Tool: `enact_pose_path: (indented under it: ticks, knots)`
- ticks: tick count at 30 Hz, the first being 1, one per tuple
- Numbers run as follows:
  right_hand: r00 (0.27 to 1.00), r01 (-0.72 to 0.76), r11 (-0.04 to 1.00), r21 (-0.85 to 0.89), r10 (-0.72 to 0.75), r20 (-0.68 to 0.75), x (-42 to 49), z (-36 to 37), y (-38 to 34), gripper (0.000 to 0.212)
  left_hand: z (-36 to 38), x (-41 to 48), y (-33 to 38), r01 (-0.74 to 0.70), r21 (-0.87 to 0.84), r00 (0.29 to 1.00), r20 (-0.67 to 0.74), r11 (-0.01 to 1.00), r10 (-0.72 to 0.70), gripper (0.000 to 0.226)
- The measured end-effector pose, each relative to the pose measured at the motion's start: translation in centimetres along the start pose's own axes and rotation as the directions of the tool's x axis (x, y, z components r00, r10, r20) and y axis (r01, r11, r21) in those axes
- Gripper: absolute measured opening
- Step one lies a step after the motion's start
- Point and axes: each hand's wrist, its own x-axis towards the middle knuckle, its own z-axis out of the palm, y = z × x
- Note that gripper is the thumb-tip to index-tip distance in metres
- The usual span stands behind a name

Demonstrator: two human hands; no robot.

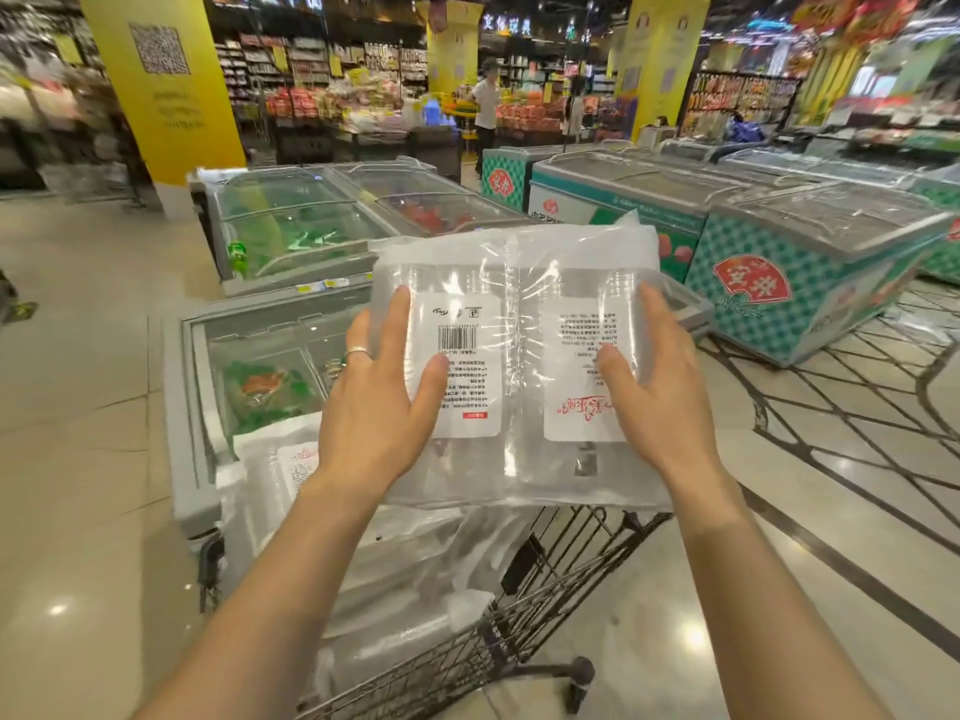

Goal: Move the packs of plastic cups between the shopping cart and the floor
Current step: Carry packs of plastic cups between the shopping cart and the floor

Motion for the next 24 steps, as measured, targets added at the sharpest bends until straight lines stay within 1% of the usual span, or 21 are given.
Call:
enact_pose_path:
  ticks: [2, 9, 12, 14, 19, 24]
  knots:
    - [1.000, 0.001, 1.000, -0.004, -0.001, 0.014, 1.6, 1.0, 1.1, 0.066, 1.8, 1.4, -0.5, 0.011, 0.017, 1.000, -0.008, 1.000, -0.011, 0.066]
    - [0.996, 0.019, 0.997, -0.075, -0.012, 0.089, 9.4, 5.1, 5.3, 0.068, 8.7, 7.6, -3.0, 0.093, -0.034, 0.996, 0.010, 0.995, -0.092, 0.067]
    - [0.993, 0.032, 0.995, -0.098, -0.020, 0.119, 12.9, 7.6, 6.8, 0.068, 11.1, 10.3, -4.5, 0.159, -0.047, 0.987, 0.006, 0.986, -0.159, 0.064]
    - [0.990, 0.034, 0.994, -0.105, -0.019, 0.138, 14.6, 9.3, 8.0, 0.069, 12.6, 11.6, -5.4, 0.176, -0.031, 0.984, -0.001, 0.984, -0.176, 0.064]
    - [0.968, 0.022, 0.993, -0.114, 0.008, 0.252, 17.5, 12.7, 10.5, 0.068, 16.5, 12.5, -8.0, 0.291, -0.022, 0.956, 0.056, 0.957, -0.289, 0.072]
    - [0.913, 0.037, 0.989, -0.141, 0.024, 0.407, 19.3, 16.4, 12.8, 0.066, 20.5, 11.6, -11.2, 0.375, 0.051, 0.921, 0.091, 0.926, -0.378, 0.070]
